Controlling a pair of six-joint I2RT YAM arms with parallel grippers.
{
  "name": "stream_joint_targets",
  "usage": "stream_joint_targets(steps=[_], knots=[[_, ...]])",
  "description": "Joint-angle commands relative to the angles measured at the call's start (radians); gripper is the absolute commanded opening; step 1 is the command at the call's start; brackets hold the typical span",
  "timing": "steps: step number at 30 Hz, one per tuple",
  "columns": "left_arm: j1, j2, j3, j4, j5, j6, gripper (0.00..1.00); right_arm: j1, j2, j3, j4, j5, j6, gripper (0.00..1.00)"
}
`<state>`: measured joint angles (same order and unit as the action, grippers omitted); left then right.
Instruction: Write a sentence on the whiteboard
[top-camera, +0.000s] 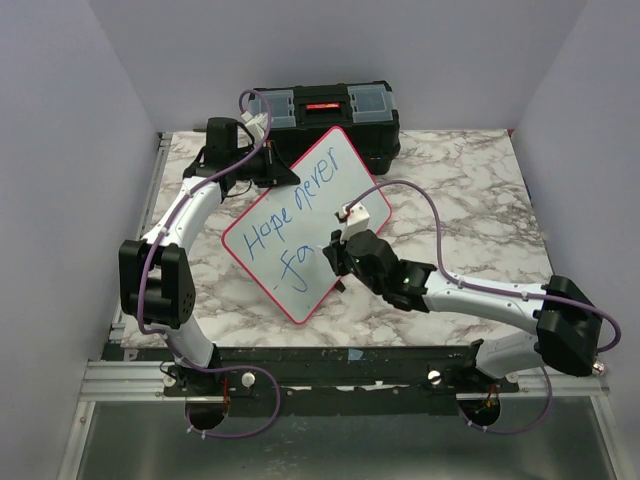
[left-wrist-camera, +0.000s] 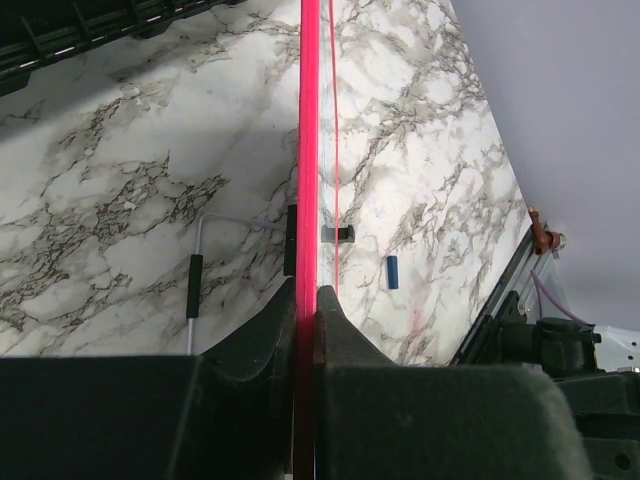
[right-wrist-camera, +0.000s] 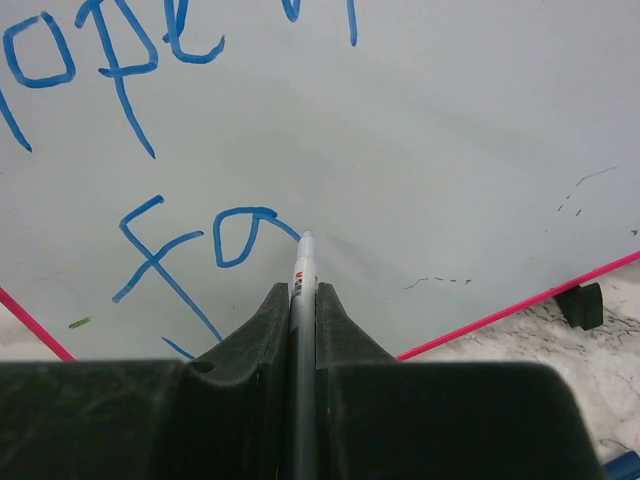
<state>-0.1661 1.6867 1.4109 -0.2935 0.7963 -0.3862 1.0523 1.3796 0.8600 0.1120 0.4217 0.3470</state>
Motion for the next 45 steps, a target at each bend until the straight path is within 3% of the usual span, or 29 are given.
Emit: stream_joint_targets(steps=[1, 15, 45], knots=[[-0.015, -0.007, 0.008, 0.006, -0.038, 0.073, 0.0, -0.017, -0.006, -0.014, 0.024, 0.031, -0.003, 0.01], [-0.015, -0.001, 0.022, 0.008, -0.022, 0.071, 0.0, -0.143, 0.011, 0.005, 0.056, -0.086, -0.031, 0.01], [-0.015, 0.024, 0.038, 0.014, -0.013, 0.063, 0.0, -0.156, 0.085, 0.041, 0.113, -0.263, -0.036, 0.01]])
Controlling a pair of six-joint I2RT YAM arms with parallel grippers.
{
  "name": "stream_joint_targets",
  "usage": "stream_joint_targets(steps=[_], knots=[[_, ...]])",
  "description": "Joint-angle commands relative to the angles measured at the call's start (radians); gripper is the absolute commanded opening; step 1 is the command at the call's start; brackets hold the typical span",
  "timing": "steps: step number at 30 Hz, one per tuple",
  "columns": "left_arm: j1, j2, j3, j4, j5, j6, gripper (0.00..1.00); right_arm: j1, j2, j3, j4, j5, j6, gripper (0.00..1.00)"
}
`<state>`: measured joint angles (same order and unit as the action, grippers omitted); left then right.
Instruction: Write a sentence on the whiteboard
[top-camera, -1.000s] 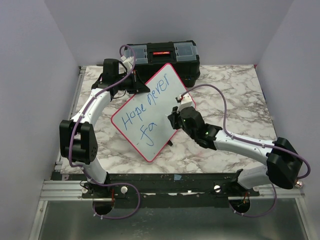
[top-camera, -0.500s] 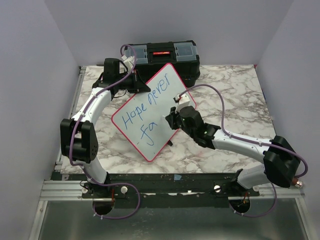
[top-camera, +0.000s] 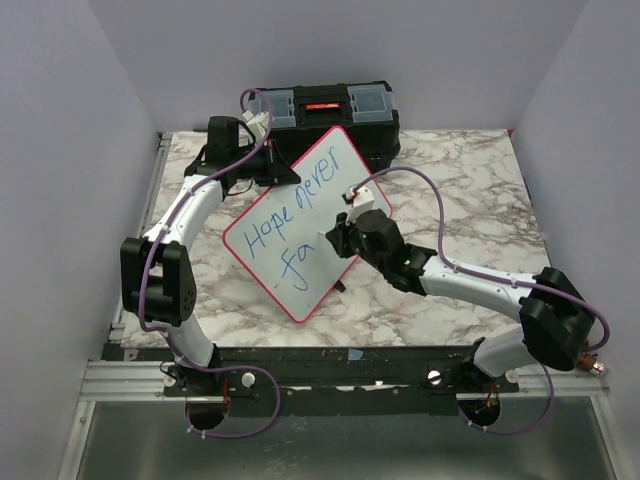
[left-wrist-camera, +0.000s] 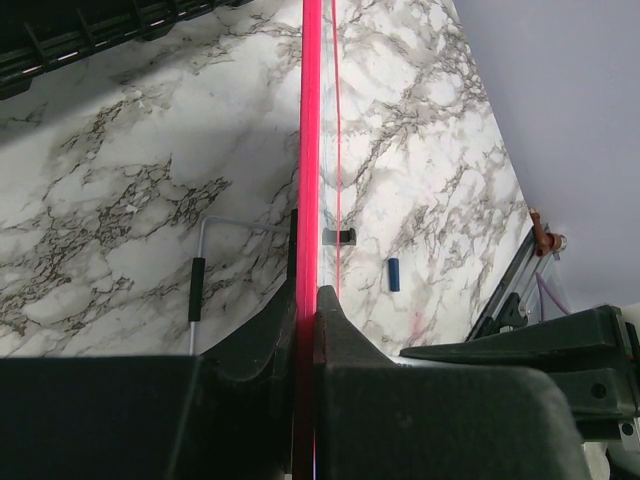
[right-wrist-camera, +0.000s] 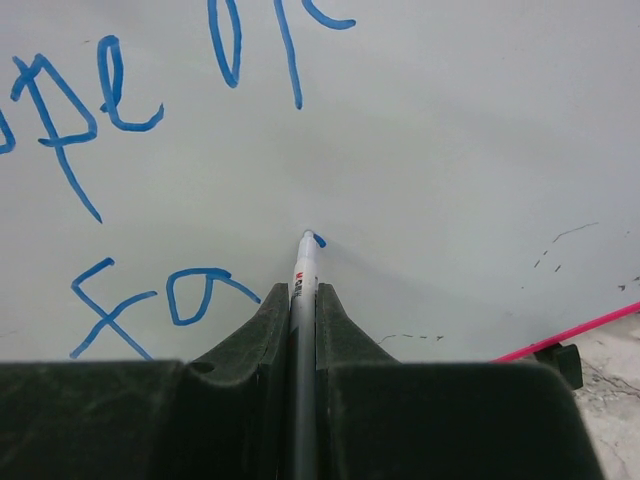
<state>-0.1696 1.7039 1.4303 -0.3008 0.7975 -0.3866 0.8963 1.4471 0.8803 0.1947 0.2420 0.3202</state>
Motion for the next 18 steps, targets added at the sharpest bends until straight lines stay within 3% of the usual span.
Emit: stream_joint_targets(steps=[1, 18], knots=[[-0.012, 0.007, 0.019, 0.022, -0.015, 0.063, 0.0, 0.0, 0.015, 0.016, 0.035, -0.096, -0.011, 0.01], [-0.012, 0.0, 0.012, 0.025, -0.014, 0.06, 0.0, 0.0, -0.039, -0.097, 0.013, -0.11, 0.025, 0.01]])
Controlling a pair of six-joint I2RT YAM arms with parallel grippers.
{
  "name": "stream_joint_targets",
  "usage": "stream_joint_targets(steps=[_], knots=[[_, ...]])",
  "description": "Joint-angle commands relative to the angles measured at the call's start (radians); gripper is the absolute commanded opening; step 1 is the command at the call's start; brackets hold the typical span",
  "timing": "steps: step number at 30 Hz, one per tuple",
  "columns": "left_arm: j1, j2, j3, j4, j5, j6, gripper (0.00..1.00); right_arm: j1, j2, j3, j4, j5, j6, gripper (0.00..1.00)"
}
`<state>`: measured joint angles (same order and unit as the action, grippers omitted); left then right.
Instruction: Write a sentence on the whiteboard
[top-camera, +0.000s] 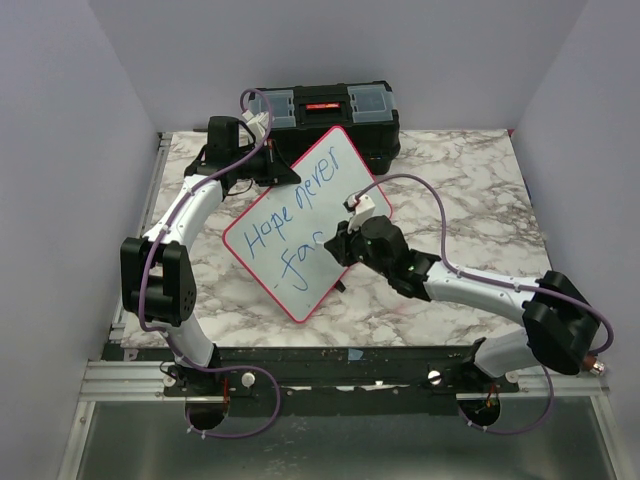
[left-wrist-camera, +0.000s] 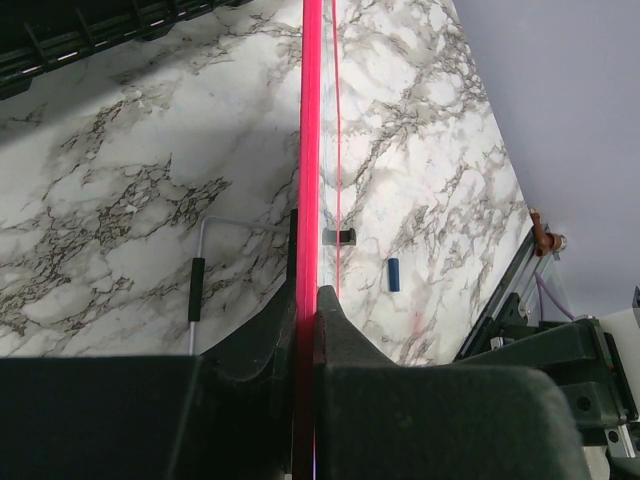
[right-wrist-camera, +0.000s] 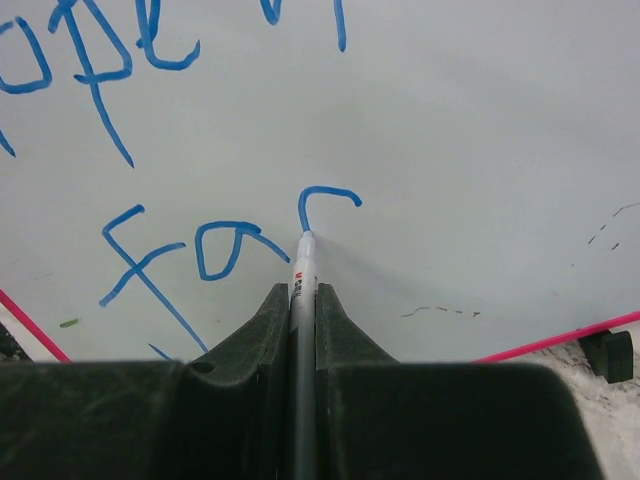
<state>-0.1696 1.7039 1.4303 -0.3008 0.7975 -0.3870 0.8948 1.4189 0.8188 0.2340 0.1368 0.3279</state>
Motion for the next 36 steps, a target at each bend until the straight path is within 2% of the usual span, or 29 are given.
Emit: stream_joint_targets(steps=[1, 18, 36], knots=[[-0.012, 0.0, 0.013, 0.026, -0.014, 0.06, 0.0, 0.002, -0.012, -0.036, -0.028, 0.004, 0.017, 0.01], [-0.013, -0.002, 0.009, 0.026, -0.017, 0.06, 0.0, 0.001, 0.039, 0.057, -0.063, 0.164, 0.009, 0.01], [-0.013, -0.005, 0.009, 0.023, -0.016, 0.062, 0.0, 0.002, 0.127, 0.221, -0.064, 0.184, -0.041, 0.01]])
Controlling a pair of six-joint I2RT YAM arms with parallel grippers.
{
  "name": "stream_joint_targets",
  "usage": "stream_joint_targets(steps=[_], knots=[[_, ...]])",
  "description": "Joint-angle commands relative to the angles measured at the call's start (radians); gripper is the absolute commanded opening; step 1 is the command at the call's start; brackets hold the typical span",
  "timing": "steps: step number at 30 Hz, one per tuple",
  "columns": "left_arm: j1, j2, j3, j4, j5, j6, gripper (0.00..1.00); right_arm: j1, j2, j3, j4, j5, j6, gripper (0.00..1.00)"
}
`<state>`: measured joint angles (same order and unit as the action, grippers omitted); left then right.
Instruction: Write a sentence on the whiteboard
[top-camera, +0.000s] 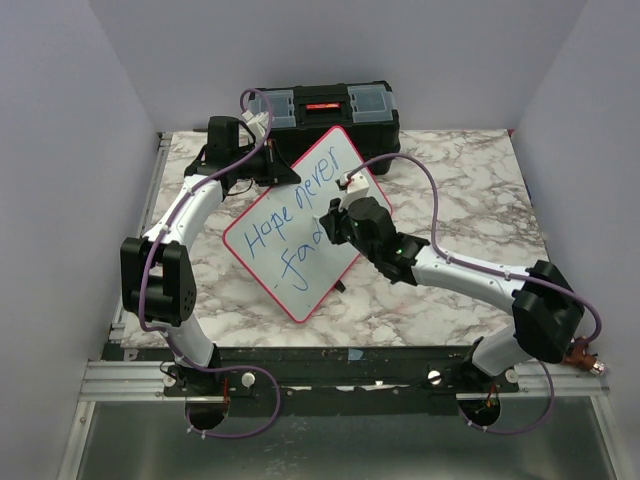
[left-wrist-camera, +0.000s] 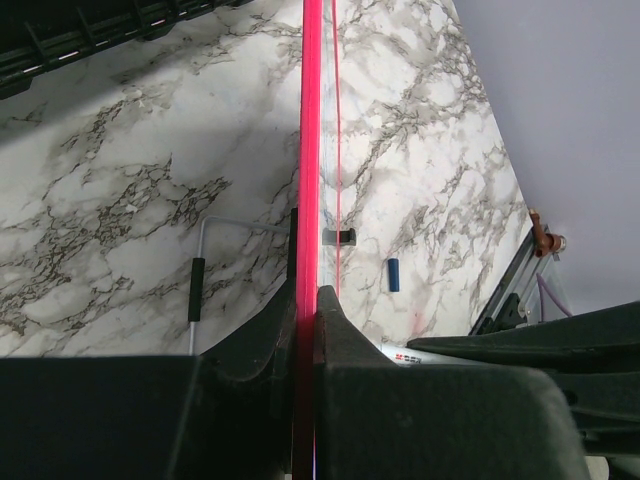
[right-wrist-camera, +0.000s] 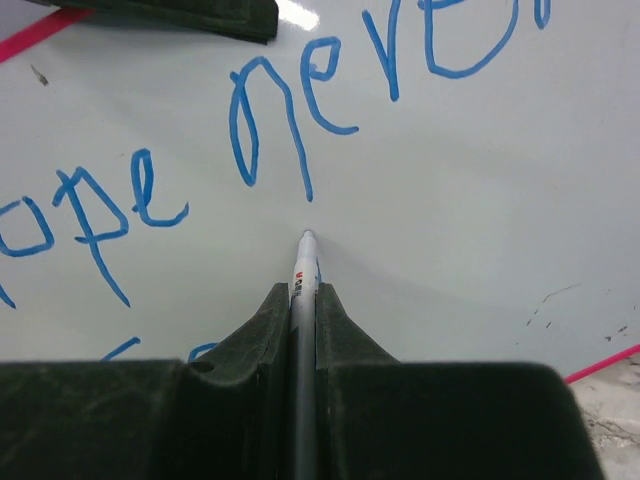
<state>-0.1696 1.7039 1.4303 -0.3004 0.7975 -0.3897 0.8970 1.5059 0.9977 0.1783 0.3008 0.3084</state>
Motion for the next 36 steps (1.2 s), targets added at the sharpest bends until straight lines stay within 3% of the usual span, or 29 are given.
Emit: stream_joint_targets(steps=[1, 36], knots=[[-0.013, -0.005, 0.008, 0.023, -0.016, 0.064, 0.0, -0.001, 0.043, 0.048, -0.008, 0.02, -0.022, 0.01], [-0.013, -0.007, 0.009, 0.021, -0.018, 0.064, 0.0, -0.001, -0.056, -0.147, -0.015, -0.043, 0.065, 0.01]])
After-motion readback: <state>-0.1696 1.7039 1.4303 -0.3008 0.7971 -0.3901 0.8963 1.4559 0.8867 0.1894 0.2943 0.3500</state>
